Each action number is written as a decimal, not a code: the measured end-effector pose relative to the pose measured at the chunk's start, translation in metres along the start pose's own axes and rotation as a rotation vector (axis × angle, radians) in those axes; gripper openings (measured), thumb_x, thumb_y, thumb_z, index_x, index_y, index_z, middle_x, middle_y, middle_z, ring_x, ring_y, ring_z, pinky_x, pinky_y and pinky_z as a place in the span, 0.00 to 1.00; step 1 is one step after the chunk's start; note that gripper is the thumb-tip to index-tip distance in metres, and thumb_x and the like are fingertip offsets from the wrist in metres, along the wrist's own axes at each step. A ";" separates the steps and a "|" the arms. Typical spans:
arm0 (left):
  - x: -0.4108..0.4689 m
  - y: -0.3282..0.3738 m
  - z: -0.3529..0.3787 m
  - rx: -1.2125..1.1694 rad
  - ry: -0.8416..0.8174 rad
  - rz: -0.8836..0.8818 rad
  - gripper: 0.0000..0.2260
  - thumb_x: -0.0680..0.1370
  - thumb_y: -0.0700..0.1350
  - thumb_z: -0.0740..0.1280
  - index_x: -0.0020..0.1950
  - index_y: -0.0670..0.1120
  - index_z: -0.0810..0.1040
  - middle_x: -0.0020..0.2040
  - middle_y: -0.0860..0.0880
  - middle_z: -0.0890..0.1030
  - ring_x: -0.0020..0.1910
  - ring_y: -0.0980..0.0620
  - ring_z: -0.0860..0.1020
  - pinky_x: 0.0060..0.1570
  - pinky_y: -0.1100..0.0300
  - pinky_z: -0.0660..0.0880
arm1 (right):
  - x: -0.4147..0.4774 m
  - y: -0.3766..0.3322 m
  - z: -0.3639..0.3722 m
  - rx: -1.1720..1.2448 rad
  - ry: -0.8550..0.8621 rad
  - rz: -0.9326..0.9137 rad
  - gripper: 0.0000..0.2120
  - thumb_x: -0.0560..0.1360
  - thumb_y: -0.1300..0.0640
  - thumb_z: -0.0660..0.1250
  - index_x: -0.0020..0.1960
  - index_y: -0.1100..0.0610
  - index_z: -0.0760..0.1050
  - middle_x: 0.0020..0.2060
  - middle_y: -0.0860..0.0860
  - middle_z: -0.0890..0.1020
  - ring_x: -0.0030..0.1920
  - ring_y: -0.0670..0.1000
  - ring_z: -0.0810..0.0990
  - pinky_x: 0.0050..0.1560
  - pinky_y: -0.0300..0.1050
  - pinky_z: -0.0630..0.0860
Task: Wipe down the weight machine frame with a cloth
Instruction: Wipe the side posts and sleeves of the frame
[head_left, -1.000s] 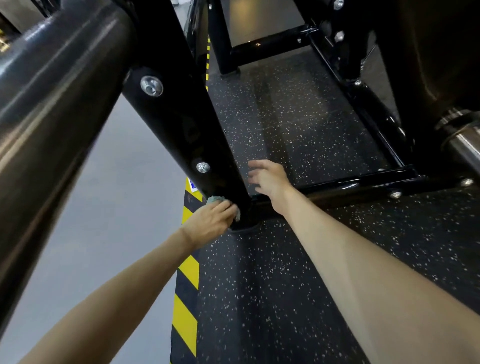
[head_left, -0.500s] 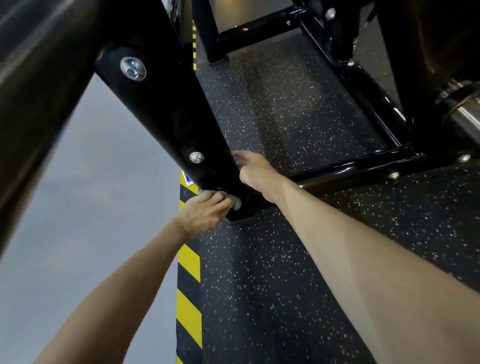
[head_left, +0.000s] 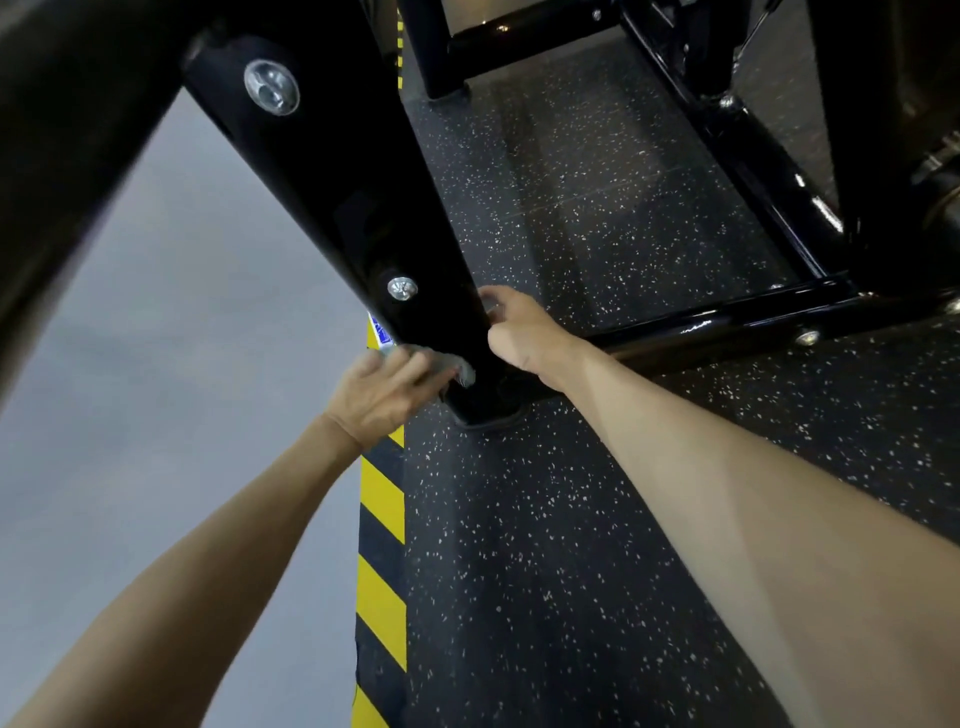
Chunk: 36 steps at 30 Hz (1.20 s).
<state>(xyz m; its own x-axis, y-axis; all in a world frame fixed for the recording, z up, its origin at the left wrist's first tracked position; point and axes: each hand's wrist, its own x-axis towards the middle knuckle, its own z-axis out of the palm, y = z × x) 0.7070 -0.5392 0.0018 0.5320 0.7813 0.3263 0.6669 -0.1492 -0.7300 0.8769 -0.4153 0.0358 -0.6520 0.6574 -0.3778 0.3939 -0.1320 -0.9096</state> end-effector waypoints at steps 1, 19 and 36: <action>-0.001 -0.006 -0.002 -0.007 0.037 -0.057 0.15 0.78 0.39 0.58 0.62 0.52 0.71 0.50 0.49 0.69 0.43 0.49 0.68 0.39 0.55 0.59 | 0.000 0.001 -0.003 0.016 0.001 0.005 0.30 0.75 0.70 0.58 0.74 0.53 0.63 0.64 0.54 0.74 0.63 0.53 0.73 0.64 0.46 0.70; -0.012 0.037 0.006 -0.108 -0.085 -0.353 0.20 0.70 0.38 0.62 0.57 0.57 0.76 0.50 0.47 0.68 0.42 0.47 0.66 0.40 0.53 0.59 | -0.001 0.005 -0.009 0.073 0.034 0.038 0.36 0.71 0.73 0.54 0.75 0.50 0.60 0.65 0.54 0.73 0.62 0.52 0.73 0.60 0.45 0.71; 0.031 0.020 -0.006 -0.086 0.288 -0.542 0.14 0.81 0.36 0.55 0.64 0.45 0.71 0.51 0.46 0.65 0.50 0.46 0.67 0.48 0.53 0.65 | 0.004 0.015 -0.018 0.000 0.158 0.156 0.25 0.77 0.67 0.53 0.73 0.53 0.64 0.67 0.55 0.70 0.61 0.54 0.75 0.62 0.50 0.74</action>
<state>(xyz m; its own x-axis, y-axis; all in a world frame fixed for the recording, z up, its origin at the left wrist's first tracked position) 0.7396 -0.5218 0.0008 0.2175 0.5664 0.7949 0.9149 0.1653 -0.3682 0.8913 -0.4012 0.0238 -0.4733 0.7372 -0.4822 0.4823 -0.2411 -0.8422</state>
